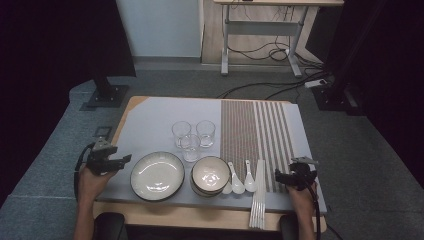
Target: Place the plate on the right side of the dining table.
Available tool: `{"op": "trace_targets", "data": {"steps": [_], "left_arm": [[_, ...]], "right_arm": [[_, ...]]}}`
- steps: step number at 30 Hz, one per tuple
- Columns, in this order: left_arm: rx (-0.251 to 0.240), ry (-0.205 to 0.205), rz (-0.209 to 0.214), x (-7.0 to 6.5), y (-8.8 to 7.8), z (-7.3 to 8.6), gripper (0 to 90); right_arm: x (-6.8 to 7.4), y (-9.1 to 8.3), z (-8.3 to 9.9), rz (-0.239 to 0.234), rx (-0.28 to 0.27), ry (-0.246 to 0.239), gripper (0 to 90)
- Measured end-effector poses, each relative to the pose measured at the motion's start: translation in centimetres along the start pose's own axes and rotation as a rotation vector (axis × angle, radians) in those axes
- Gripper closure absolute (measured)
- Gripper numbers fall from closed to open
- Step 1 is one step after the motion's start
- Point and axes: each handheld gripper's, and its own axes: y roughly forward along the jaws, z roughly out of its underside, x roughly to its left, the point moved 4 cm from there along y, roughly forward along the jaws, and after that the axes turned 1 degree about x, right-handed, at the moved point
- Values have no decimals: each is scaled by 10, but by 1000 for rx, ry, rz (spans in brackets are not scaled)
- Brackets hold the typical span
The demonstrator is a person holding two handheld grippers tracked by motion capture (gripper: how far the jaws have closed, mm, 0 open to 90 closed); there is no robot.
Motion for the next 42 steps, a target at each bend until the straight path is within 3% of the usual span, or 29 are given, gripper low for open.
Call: {"op": "trace_targets", "data": {"steps": [1, 4, 5, 15, 26, 42], "left_arm": [[-9, 38, 25, -10, 0, -8, 360], [-12, 64, 48, -18, 1, -13, 465], [-7, 94, 78, -27, 5, -18, 498], [27, 107, 148, -42, 24, -19, 733], [30, 106, 178, -44, 28, -18, 845], [44, 132, 180, -48, 31, -14, 860]], "right_arm": [[0, 0, 0, 0, 0, 0, 33], [0, 0, 0, 1, 0, 0, 33], [0, 0, 0, 1, 0, 0, 33], [0, 0, 0, 1, 0, -1, 34], [0, 0, 0, 1, 0, -1, 34], [0, 0, 0, 3, 0, -1, 34]]}}
